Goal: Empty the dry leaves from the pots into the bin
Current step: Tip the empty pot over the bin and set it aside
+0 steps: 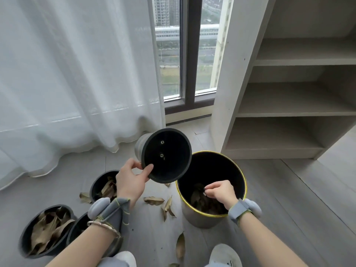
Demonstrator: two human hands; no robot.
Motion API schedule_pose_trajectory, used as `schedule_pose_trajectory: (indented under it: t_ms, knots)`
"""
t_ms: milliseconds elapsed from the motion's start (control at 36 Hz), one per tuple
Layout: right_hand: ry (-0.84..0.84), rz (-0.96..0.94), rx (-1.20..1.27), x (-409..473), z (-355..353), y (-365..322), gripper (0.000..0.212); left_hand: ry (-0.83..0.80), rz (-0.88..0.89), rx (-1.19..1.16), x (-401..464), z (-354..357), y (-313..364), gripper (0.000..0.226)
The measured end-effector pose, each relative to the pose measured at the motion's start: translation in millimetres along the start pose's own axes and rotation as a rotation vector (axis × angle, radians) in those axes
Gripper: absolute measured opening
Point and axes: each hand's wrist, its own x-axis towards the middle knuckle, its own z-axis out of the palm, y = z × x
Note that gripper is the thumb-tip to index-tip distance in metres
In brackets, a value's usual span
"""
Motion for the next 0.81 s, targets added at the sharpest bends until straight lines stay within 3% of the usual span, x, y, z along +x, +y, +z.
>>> schedule_pose_trajectory:
  t_ms: [139,306,528,639,806]
  knots:
    - [0.04,0.066,-0.116,16,3,22,0.013,-0.016,-0.007,-0.006,0,2,-1,0.026]
    - [0.066,-0.014,-0.111,18,-7,19,0.013,-0.045,0.015,0.004,-5,6,6,0.025]
    - [0.158,-0.175,0.517,-32,-52,-14,0.036,-0.16,0.168,0.087,-37,37,49,0.025]
    - [0.175,-0.261,0.666,-71,-82,-13,0.023,-0.261,0.192,0.036,-57,68,70,0.023]
    - [0.407,-0.245,0.73,-110,-145,47,0.007,-0.503,0.26,0.012,-112,148,90,0.02]
